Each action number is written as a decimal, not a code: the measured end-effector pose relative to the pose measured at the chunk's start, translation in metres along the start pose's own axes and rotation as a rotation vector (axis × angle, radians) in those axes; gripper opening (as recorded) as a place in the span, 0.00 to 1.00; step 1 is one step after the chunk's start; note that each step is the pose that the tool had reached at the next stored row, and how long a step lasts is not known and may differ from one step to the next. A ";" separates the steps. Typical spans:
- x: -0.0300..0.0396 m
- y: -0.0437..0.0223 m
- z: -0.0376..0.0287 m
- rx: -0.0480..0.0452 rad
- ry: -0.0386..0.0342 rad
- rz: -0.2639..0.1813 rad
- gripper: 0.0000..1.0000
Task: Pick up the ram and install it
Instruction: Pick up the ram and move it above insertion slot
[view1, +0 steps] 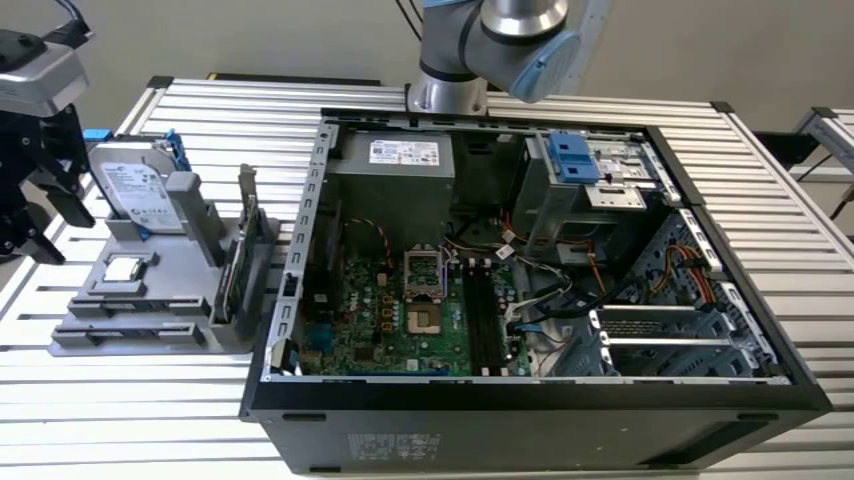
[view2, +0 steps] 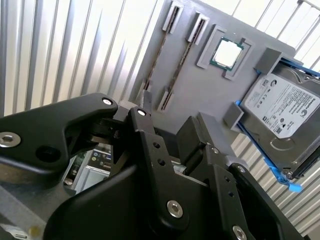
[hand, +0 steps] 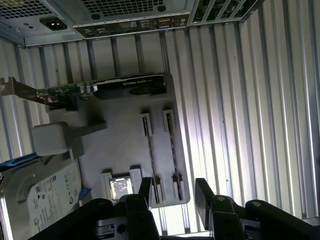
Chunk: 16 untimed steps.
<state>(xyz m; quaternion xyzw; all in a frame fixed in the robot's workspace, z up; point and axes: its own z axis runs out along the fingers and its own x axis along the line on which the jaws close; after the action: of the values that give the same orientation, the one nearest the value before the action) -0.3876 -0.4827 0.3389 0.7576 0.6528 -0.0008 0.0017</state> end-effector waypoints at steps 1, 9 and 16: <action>0.0000 0.0000 0.0006 0.0000 0.0000 0.000 1.00; 0.0000 0.0000 0.0052 0.0000 0.0000 0.000 1.00; 0.0000 0.0000 0.0091 0.0000 0.0000 0.000 1.00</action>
<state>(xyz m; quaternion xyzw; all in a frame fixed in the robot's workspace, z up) -0.3876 -0.4827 0.3298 0.7576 0.6528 -0.0009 0.0017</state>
